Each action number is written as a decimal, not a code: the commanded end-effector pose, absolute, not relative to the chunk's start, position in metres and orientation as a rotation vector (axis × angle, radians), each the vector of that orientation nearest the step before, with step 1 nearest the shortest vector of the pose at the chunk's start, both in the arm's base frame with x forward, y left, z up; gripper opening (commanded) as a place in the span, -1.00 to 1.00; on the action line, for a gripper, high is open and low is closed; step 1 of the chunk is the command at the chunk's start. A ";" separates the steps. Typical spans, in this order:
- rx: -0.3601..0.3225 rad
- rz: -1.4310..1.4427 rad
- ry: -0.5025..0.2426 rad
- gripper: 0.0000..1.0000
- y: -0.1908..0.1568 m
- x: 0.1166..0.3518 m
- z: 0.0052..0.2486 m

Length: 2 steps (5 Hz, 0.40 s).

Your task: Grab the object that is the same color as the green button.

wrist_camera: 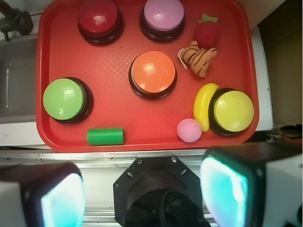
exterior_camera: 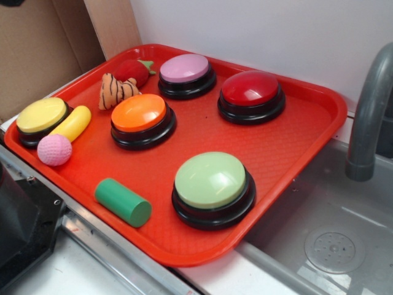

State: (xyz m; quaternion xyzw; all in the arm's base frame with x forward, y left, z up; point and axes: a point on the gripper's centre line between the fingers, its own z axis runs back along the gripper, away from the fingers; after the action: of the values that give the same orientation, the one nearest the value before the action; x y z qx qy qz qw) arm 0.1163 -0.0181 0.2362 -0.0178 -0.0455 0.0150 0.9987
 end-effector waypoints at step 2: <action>-0.040 -0.151 -0.058 1.00 -0.029 0.128 0.220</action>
State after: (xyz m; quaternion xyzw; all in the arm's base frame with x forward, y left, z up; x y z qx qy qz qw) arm 0.1259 -0.0283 0.2163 -0.0205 -0.0202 -0.0716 0.9970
